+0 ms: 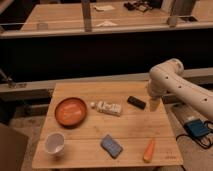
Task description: Place the eraser in the ceramic cup
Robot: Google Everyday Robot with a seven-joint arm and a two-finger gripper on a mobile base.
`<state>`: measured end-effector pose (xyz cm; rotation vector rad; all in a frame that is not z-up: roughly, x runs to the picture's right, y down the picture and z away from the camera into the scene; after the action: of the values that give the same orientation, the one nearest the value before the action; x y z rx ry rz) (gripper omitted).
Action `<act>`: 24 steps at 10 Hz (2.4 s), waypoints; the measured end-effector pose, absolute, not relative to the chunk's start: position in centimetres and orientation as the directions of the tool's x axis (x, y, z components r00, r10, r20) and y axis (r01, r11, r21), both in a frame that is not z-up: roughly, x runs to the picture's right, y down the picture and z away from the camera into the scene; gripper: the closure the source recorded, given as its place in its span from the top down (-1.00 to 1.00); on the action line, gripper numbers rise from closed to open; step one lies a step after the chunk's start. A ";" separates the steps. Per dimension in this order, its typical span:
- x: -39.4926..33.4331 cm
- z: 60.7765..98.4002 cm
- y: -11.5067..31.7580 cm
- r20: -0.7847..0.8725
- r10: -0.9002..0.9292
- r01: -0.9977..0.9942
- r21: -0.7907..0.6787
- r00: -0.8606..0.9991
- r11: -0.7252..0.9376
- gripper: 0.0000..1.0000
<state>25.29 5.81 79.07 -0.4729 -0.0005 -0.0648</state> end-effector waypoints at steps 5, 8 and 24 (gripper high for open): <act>25.0 81.5 5.6 0.037 -0.072 0.081 -0.447 0.997 0.891 0.60; 24.6 83.2 5.8 0.053 -0.080 0.095 -0.447 0.995 0.890 0.60; 23.1 90.9 8.3 0.148 -0.118 0.178 -0.514 0.982 0.839 0.60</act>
<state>23.12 8.30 90.95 -0.5540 -0.1127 -0.1568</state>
